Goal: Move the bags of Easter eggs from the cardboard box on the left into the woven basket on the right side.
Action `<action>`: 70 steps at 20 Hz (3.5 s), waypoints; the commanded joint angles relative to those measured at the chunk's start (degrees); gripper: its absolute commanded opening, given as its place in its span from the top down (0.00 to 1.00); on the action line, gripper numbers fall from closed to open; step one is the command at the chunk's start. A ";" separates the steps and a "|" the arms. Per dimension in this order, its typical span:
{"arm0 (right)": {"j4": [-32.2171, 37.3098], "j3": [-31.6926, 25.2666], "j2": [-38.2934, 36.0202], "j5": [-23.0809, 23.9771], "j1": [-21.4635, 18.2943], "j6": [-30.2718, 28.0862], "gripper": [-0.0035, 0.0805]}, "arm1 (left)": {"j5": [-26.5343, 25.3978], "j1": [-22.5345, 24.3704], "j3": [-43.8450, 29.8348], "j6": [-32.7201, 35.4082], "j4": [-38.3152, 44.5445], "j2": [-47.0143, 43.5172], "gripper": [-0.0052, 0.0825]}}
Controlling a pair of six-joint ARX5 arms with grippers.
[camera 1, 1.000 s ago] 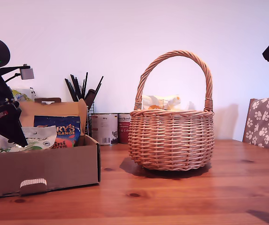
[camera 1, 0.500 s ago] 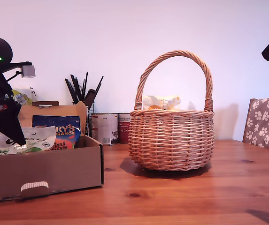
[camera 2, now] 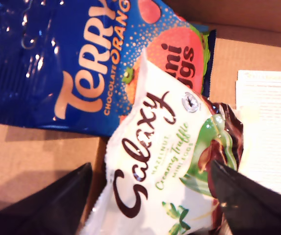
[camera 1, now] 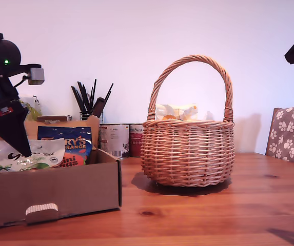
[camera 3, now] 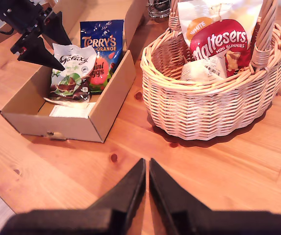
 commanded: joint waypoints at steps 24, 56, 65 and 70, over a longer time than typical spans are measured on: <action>0.50 0.42 0.20 -0.04 0.24 0.22 0.97 | 3.65 -5.33 -1.27 -0.79 -7.93 -0.52 0.38; 0.74 0.42 0.20 -0.02 0.22 1.49 0.97 | 3.15 -8.31 -0.96 -5.05 -10.80 9.01 0.97; 0.81 0.42 0.20 -0.02 0.24 1.51 0.97 | 4.63 -8.33 10.25 -6.56 -18.80 0.66 0.97; 0.81 0.42 0.20 -0.04 0.22 1.51 0.97 | 8.28 -8.33 16.28 -6.56 -19.04 -4.22 0.97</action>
